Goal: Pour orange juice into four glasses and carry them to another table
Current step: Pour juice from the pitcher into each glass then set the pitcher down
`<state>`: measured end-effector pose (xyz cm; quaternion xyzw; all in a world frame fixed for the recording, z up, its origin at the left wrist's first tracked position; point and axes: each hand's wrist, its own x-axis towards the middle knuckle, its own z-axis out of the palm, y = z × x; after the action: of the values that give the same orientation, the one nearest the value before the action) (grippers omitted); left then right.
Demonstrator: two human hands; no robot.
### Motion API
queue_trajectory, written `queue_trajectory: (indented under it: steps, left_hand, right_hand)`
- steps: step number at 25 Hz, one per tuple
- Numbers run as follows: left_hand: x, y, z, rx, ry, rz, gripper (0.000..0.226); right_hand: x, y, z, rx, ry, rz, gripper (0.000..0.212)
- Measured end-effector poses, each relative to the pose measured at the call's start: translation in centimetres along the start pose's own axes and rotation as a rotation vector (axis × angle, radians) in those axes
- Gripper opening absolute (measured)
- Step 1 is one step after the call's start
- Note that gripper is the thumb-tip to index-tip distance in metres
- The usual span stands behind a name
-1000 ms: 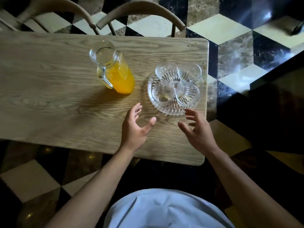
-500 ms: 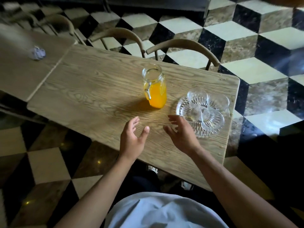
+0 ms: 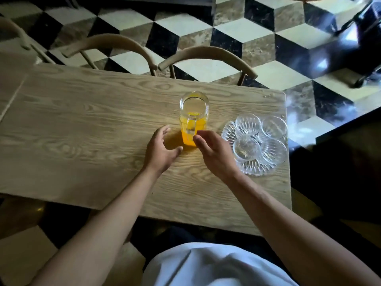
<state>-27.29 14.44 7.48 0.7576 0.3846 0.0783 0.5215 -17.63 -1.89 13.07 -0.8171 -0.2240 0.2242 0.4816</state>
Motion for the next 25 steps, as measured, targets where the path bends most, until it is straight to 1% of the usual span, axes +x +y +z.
queue_trajectory:
  steps: [3, 5, 7, 9, 12, 15, 17, 20, 22, 25]
  left_hand:
    - [4.3, -0.1, -0.2, 0.137, -0.192, 0.081, 0.113]
    - [6.7, 0.2, -0.1, 0.197, -0.302, 0.148, 0.120]
    - [8.2, 0.8, 0.1, 0.214, -0.388, 0.201, 0.120]
    - [9.7, 1.2, -0.2, 0.256, -0.466, 0.250, 0.113]
    - [11.3, 1.3, -0.5, 0.250, -0.550, 0.329, 0.101]
    - [11.8, 1.2, -0.5, 0.284, -0.559, 0.362, 0.093]
    - [11.9, 1.1, -0.5, 0.289, -0.554, 0.381, 0.094]
    - [12.4, 1.0, -0.4, 0.278, -0.603, 0.427, 0.100]
    - [12.8, 1.1, -0.4, 0.285, -0.623, 0.447, 0.097]
    - [12.5, 1.2, -0.5, 0.274, -0.611, 0.456, 0.093]
  right_hand:
    - [0.2, 0.0, 1.6, 0.102, 0.043, 0.037, 0.027]
    - [0.5, 0.0, 2.8, 0.228, 0.081, 0.071, 0.027]
    - [0.6, -0.2, 3.5, 0.313, 0.119, 0.086, 0.027]
    - [0.7, -0.6, 4.2, 0.377, 0.150, 0.085, 0.028]
    - [0.8, -0.8, 4.5, 0.442, 0.180, 0.049, 0.031]
    - [0.7, -0.8, 4.7, 0.495, 0.194, 0.050, 0.031]
    - [0.6, -0.7, 4.7, 0.527, 0.195, 0.060, 0.033]
    - [0.7, -0.9, 4.8, 0.559, 0.198, 0.055, 0.034]
    - [0.9, -1.0, 4.8, 0.564, 0.200, 0.042, 0.035]
    - [0.8, -0.8, 5.0, 0.603, 0.198, 0.042, 0.037]
